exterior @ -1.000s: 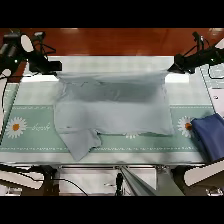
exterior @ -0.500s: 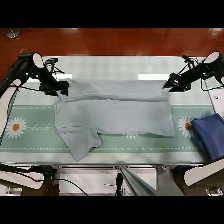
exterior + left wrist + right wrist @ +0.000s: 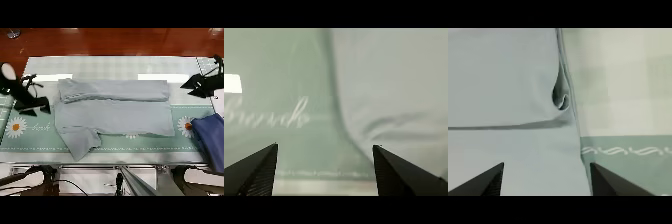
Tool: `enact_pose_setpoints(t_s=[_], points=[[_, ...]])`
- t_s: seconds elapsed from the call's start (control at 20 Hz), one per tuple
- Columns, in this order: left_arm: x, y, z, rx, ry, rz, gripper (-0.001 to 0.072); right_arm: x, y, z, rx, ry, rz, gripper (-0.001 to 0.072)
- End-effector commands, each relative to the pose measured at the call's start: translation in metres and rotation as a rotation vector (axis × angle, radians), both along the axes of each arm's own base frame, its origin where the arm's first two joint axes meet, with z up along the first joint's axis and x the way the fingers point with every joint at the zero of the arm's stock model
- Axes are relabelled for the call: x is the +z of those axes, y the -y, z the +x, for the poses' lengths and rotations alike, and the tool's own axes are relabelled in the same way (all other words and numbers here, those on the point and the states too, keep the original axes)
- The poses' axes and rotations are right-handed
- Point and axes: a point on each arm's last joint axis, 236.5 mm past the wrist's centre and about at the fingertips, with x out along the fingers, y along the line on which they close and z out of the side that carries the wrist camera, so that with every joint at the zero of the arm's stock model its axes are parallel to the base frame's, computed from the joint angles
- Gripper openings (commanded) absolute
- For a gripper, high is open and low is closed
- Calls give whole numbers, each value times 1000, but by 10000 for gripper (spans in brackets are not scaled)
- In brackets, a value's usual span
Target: Fold the shirts.
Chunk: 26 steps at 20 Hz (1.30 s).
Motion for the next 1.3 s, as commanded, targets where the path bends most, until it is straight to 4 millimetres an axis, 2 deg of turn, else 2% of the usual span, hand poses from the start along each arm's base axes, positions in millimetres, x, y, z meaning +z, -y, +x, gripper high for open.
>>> enact_pose_setpoints(t_s=[0.0, 0.05, 0.15, 0.3, 0.4, 0.6, 0.7, 0.75, 0.8, 0.85, 0.9, 0.95, 1.0, 1.05, 1.1, 1.15, 1.25], points=[[-18, 17, -49, 218, 74, -180, 700, -1, -32, -29, -113, 160, 163, 623], [-23, 30, -56, 277, 115, -253, 700, -3, -45, -36, -142, 177, 207, 623], [-38, 36, -67, 367, 142, -281, 700, -1, -70, -47, -167, 219, 297, 623], [-49, 58, -70, 390, 157, -383, 700, -6, -87, -66, -140, 207, 325, 623], [-59, 63, -70, 429, 168, -392, 700, -5, -92, -71, -125, 193, 344, 623], [-68, 88, -66, 440, 204, -467, 700, -4, -92, -69, -148, 185, 358, 622], [-74, 104, -75, 398, 181, -472, 700, 3, -91, -65, -172, 197, 382, 622], [-74, 111, -80, 352, 173, -478, 700, 7, -86, -63, -181, 201, 380, 622], [-74, 117, -83, 314, 167, -484, 699, 11, -72, -62, -190, 203, 352, 622], [-74, 121, -85, 298, 160, -486, 692, 11, -48, -65, -220, 178, 292, 622], [-74, 121, -86, 297, 158, -488, 536, 7, -21, -73, -251, 136, 220, 622], [-73, 121, -86, 298, 156, -490, 68, -3, 6, -93, -278, 51, 139, 623], [-73, 121, -86, 292, 159, -492, 36, -16, 22, -119, -308, -61, 91, 623], [-72, 121, -85, 285, 165, -492, 37, -31, 27, -150, -308, -187, 57, 622], [-71, 121, -84, 283, 169, -492, 37, -45, 23, -174, -288, -286, 37, 622], [-70, 121, -83, 280, 172, -493, 37, -57, 10, -190, -292, -365, 53, 622], [-70, 120, -81, 274, 180, -491, 37, -74, -25, -203, -192, -408, 81, 622]])
